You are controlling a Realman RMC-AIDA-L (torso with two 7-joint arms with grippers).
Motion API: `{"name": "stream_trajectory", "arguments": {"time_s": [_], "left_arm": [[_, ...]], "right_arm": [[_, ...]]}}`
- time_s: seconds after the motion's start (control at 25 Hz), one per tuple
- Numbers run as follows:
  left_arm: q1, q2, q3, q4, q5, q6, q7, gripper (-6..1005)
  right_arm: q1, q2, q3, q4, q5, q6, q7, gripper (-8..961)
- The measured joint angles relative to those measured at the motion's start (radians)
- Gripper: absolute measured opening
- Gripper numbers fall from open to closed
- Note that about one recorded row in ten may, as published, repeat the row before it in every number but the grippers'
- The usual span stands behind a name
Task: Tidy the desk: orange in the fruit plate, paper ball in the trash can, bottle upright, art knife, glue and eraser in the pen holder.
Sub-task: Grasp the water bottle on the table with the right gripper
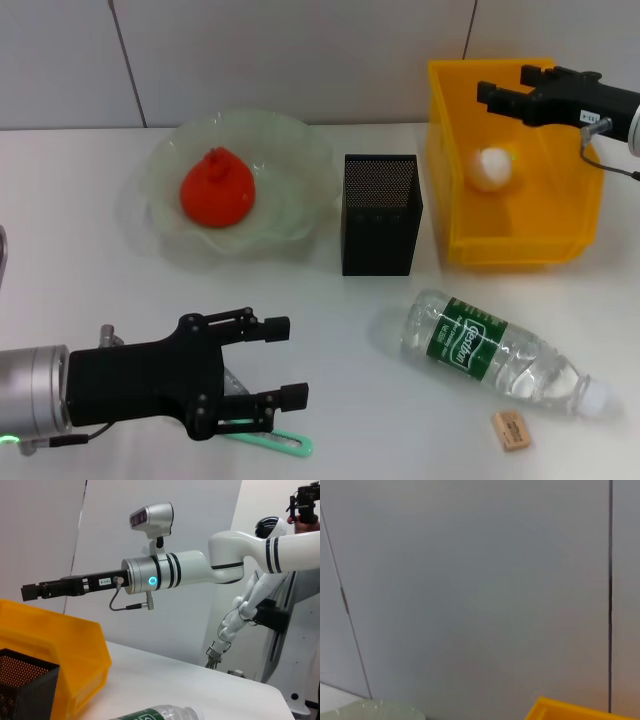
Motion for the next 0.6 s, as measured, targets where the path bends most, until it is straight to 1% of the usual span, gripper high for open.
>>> {"name": "stream_trajectory", "arguments": {"time_s": [0.08, 0.2, 0.32, 0.4, 0.48, 0.56, 0.6], "left_arm": [[-0.001, 0.001, 0.000, 0.000, 0.000, 0.000, 0.000, 769], [-0.002, 0.002, 0.000, 0.000, 0.000, 0.000, 0.000, 769], [-0.005, 0.004, 0.000, 0.000, 0.000, 0.000, 0.001, 769], [-0.007, 0.004, 0.000, 0.000, 0.000, 0.000, 0.001, 769], [-0.009, 0.004, 0.000, 0.000, 0.000, 0.000, 0.001, 769], [-0.010, 0.006, -0.001, 0.000, 0.000, 0.000, 0.001, 769], [-0.012, 0.008, -0.001, 0.000, 0.000, 0.000, 0.001, 769]], "right_arm": [[-0.002, 0.001, 0.001, -0.001, 0.037, -0.002, -0.009, 743], [-0.012, 0.001, 0.001, 0.003, 0.154, -0.024, -0.063, 743], [-0.029, 0.001, 0.002, 0.010, 0.263, -0.101, -0.116, 743], [-0.043, -0.002, 0.002, 0.011, 0.310, -0.185, -0.130, 742], [-0.057, -0.009, 0.002, 0.012, 0.338, -0.305, -0.134, 742], [-0.071, -0.018, 0.001, 0.012, 0.344, -0.433, -0.135, 742], [-0.079, -0.027, -0.003, 0.012, 0.341, -0.506, -0.136, 742]]}}
